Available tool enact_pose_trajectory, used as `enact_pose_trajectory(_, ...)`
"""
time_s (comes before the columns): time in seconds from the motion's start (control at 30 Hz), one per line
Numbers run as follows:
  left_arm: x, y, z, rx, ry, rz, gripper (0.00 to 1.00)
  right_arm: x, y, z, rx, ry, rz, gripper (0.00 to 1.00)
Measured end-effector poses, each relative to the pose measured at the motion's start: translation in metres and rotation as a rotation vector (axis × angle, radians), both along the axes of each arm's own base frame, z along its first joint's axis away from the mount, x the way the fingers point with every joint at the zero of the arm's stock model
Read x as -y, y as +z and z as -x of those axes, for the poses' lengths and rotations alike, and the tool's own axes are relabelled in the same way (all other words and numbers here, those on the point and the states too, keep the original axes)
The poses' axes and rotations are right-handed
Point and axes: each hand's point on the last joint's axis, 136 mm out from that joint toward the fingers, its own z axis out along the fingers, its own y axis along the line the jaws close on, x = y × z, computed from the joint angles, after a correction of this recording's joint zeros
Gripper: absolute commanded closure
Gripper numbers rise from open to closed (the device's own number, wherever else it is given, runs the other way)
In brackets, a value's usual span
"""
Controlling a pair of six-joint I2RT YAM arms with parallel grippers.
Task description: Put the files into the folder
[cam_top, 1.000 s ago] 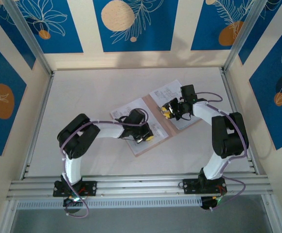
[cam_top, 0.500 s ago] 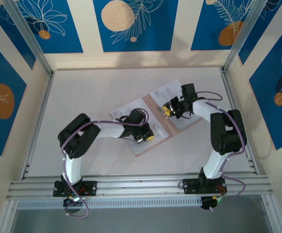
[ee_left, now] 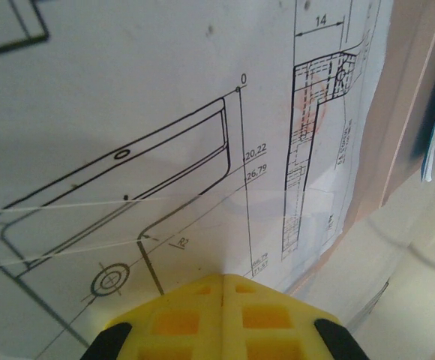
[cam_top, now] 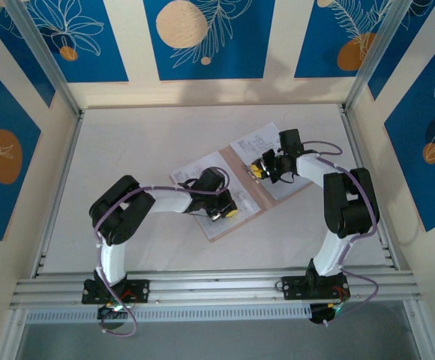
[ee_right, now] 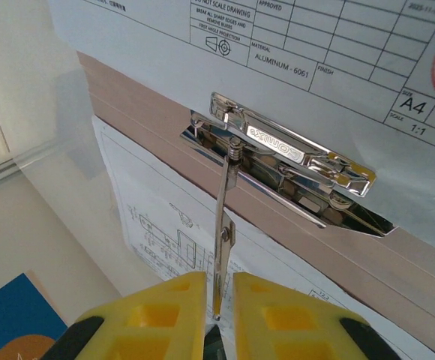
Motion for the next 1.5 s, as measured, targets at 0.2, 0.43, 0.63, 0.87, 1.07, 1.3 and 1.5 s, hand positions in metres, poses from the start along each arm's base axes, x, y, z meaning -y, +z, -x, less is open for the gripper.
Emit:
enact_pose_trajectory(0.2,0.0000,0.0000,0.0000,0.000,0.000,0.000,1.00,-0.0021,-0.0003,0.0009,-0.001,0.005,0.000,0.85)
enact_pose_trajectory(0.43,-0.0001,-0.0001,0.0000,0.000,0.000,0.000,1.00,-0.0028,0.0018,-0.0015,0.006,0.006,-0.001,0.84)
enact_pose_trajectory(0.63,-0.0001,-0.0001,0.0000,0.000,0.000,0.000,1.00,-0.0031,0.0022,-0.0031,0.009,0.006,-0.002,0.85)
enact_pose_trajectory(0.87,-0.0001,-0.0001,0.0000,0.000,0.000,0.000,1.00,-0.0035,0.0015,-0.0028,0.007,0.007,-0.002,0.84)
enact_pose_trajectory(1.07,0.0000,0.0001,0.0000,0.000,0.000,0.000,1.00,-0.0039,0.0000,-0.0027,0.002,0.009,-0.004,0.84)
enact_pose_trajectory(1.3,0.0000,0.0001,0.0000,-0.001,-0.001,-0.002,1.00,-0.0046,0.0008,-0.0033,0.005,0.010,-0.005,0.84)
enact_pose_trajectory(1.5,0.0000,0.0001,0.0000,-0.001,-0.001,-0.002,1.00,-0.0069,0.0008,-0.0019,0.003,0.017,-0.006,0.89)
